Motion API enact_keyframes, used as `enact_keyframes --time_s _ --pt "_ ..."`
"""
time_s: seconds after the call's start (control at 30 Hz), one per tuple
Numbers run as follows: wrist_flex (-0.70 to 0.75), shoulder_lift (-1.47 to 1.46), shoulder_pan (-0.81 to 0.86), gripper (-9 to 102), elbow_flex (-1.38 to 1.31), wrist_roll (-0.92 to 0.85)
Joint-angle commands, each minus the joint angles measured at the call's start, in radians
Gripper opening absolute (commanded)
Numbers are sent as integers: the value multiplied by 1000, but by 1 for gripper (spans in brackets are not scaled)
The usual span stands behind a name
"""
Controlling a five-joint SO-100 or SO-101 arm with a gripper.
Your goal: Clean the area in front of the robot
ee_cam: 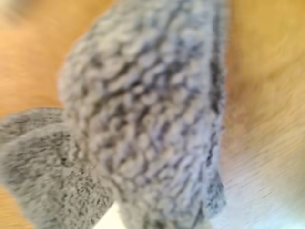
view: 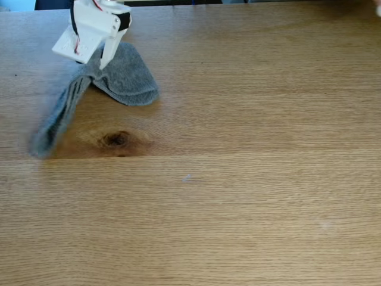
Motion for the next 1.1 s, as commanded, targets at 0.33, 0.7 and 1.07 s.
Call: enact_keyframes --time_s 0.33,0.7,1.07 --pt "12 328 -683 0 -31 156" --pt "-466 -26 -899 0 -110 26" --pt "-150 -377 -845 0 -698 210"
